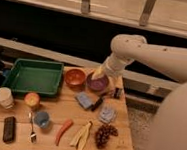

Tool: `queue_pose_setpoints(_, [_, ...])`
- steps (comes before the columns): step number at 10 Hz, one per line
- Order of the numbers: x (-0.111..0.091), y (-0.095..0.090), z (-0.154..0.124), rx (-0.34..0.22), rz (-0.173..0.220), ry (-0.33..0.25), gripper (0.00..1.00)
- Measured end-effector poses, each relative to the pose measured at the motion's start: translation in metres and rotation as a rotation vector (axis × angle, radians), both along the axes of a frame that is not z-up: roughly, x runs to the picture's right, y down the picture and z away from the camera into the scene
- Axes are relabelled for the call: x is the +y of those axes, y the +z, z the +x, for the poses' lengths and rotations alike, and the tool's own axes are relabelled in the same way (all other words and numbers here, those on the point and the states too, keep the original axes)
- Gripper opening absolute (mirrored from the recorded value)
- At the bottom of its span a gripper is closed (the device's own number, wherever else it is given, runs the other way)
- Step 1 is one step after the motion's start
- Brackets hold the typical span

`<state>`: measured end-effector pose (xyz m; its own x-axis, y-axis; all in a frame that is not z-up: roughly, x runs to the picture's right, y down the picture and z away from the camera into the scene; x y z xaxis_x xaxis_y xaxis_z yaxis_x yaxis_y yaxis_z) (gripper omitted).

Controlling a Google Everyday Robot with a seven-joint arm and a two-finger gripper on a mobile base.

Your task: Place sponge in table surface

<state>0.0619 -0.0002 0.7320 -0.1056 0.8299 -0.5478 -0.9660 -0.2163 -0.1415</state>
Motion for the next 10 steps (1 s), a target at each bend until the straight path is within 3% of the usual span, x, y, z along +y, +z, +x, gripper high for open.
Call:
queue_pose_setpoints(1, [0.002,0.01,-0.02,-0.016,-0.02,-0.019,0.72])
queue_pose_setpoints(7, [0.004,0.011,-0.02,-0.012,-0.026,-0.017,0.72])
queue_pose_setpoints(10, [0.011,0.012,-0.037,-0.035,-0.023,-0.064,0.72])
